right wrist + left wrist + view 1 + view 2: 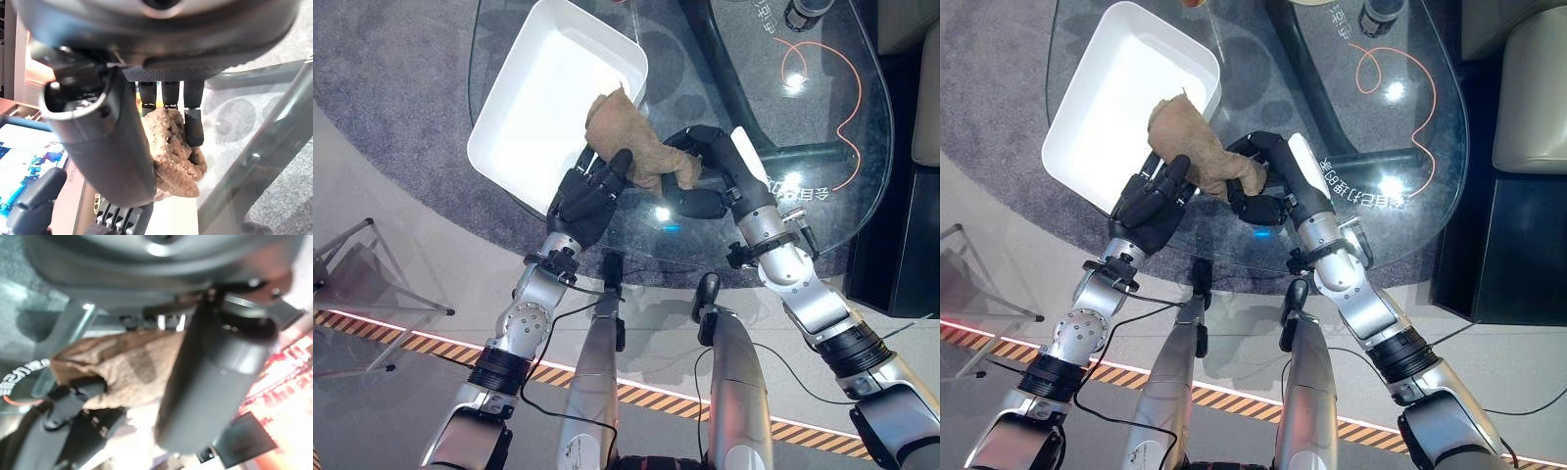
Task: Wipe the table with a cloth and put it in the basket.
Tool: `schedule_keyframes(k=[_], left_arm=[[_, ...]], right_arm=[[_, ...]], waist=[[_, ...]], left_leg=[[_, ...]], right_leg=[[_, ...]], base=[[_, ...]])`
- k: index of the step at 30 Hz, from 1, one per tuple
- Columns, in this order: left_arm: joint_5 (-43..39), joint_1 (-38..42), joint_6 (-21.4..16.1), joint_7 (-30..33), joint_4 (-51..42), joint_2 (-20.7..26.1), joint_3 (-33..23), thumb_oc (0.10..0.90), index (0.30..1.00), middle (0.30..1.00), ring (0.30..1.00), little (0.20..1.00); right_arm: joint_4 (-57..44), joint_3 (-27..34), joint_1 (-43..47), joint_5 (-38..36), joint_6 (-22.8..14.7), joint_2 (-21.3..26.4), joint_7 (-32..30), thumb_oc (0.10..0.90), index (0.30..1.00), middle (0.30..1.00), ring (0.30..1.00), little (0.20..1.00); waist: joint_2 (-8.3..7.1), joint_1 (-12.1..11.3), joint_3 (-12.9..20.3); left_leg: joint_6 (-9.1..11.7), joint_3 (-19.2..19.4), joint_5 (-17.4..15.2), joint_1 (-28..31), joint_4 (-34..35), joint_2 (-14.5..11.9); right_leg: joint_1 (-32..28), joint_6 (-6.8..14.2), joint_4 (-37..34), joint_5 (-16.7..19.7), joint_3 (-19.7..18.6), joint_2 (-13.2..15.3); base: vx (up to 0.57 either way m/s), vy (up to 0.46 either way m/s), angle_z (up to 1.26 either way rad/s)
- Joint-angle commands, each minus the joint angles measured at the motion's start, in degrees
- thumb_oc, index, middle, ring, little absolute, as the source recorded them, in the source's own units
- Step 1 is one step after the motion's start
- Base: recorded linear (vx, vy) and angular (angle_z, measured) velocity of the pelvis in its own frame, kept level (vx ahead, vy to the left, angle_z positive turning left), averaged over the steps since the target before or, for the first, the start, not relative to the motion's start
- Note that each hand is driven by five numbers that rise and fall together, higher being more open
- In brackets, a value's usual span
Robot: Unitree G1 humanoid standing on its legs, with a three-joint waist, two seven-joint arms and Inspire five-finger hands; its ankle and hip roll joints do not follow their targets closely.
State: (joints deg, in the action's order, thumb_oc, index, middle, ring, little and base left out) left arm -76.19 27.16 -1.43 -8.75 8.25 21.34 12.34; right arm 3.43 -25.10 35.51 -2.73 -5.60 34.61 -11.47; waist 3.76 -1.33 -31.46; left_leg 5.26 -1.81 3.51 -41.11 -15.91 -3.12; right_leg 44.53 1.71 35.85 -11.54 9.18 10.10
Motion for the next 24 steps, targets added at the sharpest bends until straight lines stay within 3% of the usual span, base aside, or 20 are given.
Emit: schedule_keyframes(k=[1,12,14,15,16,24], left_arm=[[-2.1,4.3,-2.1,-6.0,-9.6,0.9,0.1,0.800,0.900,0.900,0.900,0.900],[-2.7,4.5,-5.1,-6.3,-10.9,0.1,-0.2,0.800,0.900,0.900,0.900,0.900],[-2.0,4.4,-5.9,-5.6,-11.3,-0.1,-0.4,0.413,0.568,0.568,0.568,0.513],[-1.7,4.4,-6.5,-5.5,-11.3,-0.2,-0.5,0.413,0.568,0.568,0.568,0.513],[-1.3,4.3,-7.2,-5.2,-11.3,-0.3,-0.5,0.100,0.300,0.300,0.300,0.200],[-0.1,3.5,-9.3,-5.1,-11.9,-1.0,-1.6,0.100,0.300,0.300,0.300,0.200]], right_arm=[[-14.0,-0.8,9.8,-1.8,-7.4,-1.4,0.0,0.100,0.300,0.300,0.300,0.200],[-13.8,-1.4,10.0,-1.7,-6.6,-1.6,0.9,0.100,0.300,0.300,0.300,0.200],[-14.0,-1.3,9.9,-1.5,-6.3,-1.8,0.9,0.100,0.300,0.300,0.300,0.200],[-13.9,-1.2,9.8,-1.5,-6.3,-1.9,0.9,0.100,0.300,0.300,0.300,0.200],[-13.8,-1.1,9.7,-1.4,-6.4,-2.1,0.9,0.100,0.300,0.300,0.300,0.200],[-14.0,-0.3,9.0,-1.3,-6.7,-2.3,1.3,0.100,0.300,0.300,0.300,0.200]], waist=[[-1.55,0.2,1.7],[-1.64,0.0,1.7],[-1.66,-0.1,1.7],[-1.68,-0.1,1.7],[-1.71,-0.1,1.7],[-1.84,-0.3,1.7]], left_leg=[[-3.3,4.6,-5.4,2.1,-6.2,3.8],[-3.2,4.4,-5.3,2.5,-5.7,4.0],[-3.2,4.4,-5.3,2.7,-5.7,4.0],[-3.2,4.3,-5.3,2.7,-5.7,4.1],[-3.2,4.3,-5.3,2.7,-5.7,4.1],[-3.2,4.3,-5.3,2.9,-5.5,4.2]], right_leg=[[-4.4,2.4,-10.9,8.8,0.6,-2.9],[-4.8,2.4,-11.2,8.8,0.8,-2.9],[-5.0,2.4,-11.3,8.8,0.9,-2.8],[-5.0,2.4,-11.3,8.8,0.9,-2.8],[-5.0,2.4,-11.3,8.8,0.9,-2.9],[-5.2,2.4,-11.4,8.7,1.0,-2.9]], base=[[0.00,0.000,0.00],[0.00,0.000,0.00],[0.00,0.000,0.00],[0.00,0.000,0.00],[0.00,0.000,0.00],[0.00,0.000,0.00]])
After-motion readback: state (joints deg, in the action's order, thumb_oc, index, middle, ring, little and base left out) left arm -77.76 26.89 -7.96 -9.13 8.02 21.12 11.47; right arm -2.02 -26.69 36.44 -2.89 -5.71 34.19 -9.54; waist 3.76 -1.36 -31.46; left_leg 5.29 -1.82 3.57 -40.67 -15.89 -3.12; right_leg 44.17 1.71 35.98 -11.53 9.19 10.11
